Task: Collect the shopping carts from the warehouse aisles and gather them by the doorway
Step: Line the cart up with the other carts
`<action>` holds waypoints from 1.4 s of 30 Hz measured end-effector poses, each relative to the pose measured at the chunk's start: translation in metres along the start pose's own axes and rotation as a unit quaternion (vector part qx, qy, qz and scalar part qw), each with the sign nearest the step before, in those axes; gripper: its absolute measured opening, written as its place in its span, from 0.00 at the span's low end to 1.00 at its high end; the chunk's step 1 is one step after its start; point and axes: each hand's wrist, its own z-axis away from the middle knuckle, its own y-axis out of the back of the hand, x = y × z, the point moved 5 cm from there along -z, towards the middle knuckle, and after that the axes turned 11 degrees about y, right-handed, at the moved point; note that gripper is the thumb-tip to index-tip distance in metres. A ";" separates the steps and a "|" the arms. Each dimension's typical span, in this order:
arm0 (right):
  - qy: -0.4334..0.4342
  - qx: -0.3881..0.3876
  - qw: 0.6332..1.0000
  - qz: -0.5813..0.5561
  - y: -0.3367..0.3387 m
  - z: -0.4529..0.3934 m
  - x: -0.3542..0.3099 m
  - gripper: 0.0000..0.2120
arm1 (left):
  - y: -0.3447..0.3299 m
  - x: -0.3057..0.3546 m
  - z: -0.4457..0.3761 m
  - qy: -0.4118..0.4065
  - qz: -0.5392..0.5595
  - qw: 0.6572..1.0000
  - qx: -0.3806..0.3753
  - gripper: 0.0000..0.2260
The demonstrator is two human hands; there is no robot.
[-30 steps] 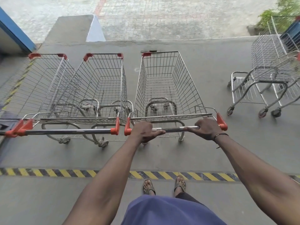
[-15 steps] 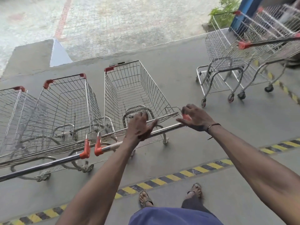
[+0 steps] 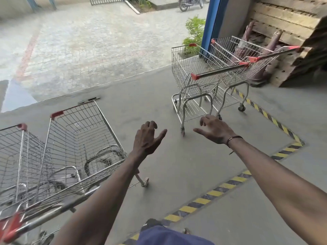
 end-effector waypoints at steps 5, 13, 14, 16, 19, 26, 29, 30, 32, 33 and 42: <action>-0.047 0.027 0.998 -0.006 0.030 0.001 0.089 0.28 | -0.037 0.074 -0.051 -0.043 0.002 0.999 -0.009 0.21; -0.062 0.045 0.997 -0.003 0.073 -0.049 0.229 0.28 | -0.109 0.175 -0.174 -0.094 0.019 0.995 -0.018 0.24; -0.060 0.048 0.997 0.000 0.079 -0.060 0.246 0.29 | -0.117 0.187 -0.192 -0.096 0.022 0.995 -0.016 0.25; -0.057 0.048 0.997 0.000 0.090 -0.084 0.280 0.30 | -0.133 0.209 -0.231 -0.097 0.028 0.995 -0.011 0.24; -0.055 0.031 0.998 -0.002 0.102 -0.120 0.326 0.29 | -0.153 0.239 -0.289 -0.095 0.033 0.995 -0.007 0.24; -0.058 0.009 0.998 -0.009 0.119 -0.192 0.426 0.31 | -0.194 0.290 -0.406 -0.089 0.010 0.996 -0.005 0.23; -0.058 0.011 0.998 -0.013 0.126 -0.222 0.466 0.32 | -0.214 0.304 -0.441 -0.084 -0.007 0.996 -0.016 0.23; -0.058 0.010 0.998 -0.017 0.126 -0.232 0.479 0.32 | -0.224 0.306 -0.451 -0.074 -0.006 0.997 -0.026 0.23; -0.058 -0.007 0.998 -0.020 0.125 -0.255 0.507 0.31 | -0.243 0.310 -0.472 -0.056 -0.008 0.997 -0.045 0.21; -0.058 -0.021 0.998 -0.024 0.123 -0.267 0.521 0.31 | -0.253 0.312 -0.481 -0.052 -0.015 0.997 -0.057 0.21; -0.026 -0.161 0.986 -0.033 0.093 -0.345 0.615 0.38 | -0.333 0.323 -0.547 0.083 -0.094 0.981 -0.148 0.34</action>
